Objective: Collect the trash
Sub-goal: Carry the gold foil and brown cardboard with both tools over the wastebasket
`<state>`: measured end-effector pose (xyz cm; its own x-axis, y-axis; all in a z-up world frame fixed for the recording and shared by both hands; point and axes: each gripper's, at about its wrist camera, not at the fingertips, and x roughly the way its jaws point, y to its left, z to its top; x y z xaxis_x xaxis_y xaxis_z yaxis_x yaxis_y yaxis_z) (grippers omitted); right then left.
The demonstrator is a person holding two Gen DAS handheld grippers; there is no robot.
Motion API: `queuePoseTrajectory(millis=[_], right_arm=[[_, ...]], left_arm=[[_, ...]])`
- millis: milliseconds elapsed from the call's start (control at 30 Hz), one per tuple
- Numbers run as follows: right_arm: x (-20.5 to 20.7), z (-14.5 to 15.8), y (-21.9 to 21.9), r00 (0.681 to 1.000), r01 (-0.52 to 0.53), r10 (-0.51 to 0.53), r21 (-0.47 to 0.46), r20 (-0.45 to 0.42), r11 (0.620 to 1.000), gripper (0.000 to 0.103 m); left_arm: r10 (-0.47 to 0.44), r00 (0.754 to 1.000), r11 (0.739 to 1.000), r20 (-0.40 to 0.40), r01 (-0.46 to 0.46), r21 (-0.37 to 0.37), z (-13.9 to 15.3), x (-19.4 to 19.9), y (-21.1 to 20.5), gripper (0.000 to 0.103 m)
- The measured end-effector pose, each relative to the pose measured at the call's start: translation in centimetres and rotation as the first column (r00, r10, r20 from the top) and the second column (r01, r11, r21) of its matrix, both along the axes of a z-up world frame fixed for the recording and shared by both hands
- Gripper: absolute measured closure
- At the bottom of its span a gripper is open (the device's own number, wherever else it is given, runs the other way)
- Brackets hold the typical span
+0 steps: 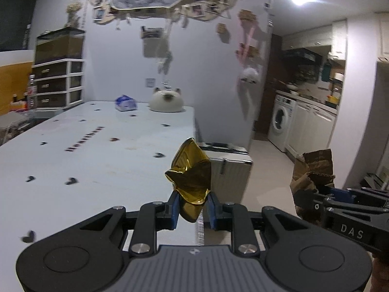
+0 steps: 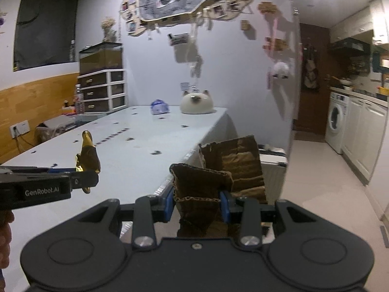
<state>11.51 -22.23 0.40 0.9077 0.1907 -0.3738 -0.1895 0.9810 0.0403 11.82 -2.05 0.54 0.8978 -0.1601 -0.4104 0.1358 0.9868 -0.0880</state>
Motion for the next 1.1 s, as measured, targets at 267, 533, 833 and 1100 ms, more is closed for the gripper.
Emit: queuePoseTrajectory(millis=[267, 533, 833, 1100], right_arm=[[-2.3, -2.2, -5.5, 0.995, 0.1, -0.1, -0.01, -0.01, 0.995, 0.065], [-2.9, -6.3, -9.9, 0.98, 0.192, -0.192, -0.008, -0.058, 0.981, 0.065], [-0.9, -14.0, -12.6, 0.95, 0.25, -0.243, 0.013, -0.195, 0.968, 0.065], [3.3, -22.8, -13.5, 0.903, 0.308, -0.26, 0.094, -0.342, 0.947, 0.065]], left_arm=[[-0.086, 0.996, 0.996, -0.013, 0.086, -0.002, -1.7, -0.3, -5.4, 0.078], [-0.175, 0.98, 0.984, -0.091, 0.178, 0.028, -5.7, 0.9, -11.0, 0.078], [-0.211, 0.951, 0.973, -0.226, 0.226, 0.039, -13.1, 4.6, -14.3, 0.078], [-0.195, 0.913, 0.976, -0.36, 0.218, 0.024, -21.4, 9.9, -15.1, 0.078]])
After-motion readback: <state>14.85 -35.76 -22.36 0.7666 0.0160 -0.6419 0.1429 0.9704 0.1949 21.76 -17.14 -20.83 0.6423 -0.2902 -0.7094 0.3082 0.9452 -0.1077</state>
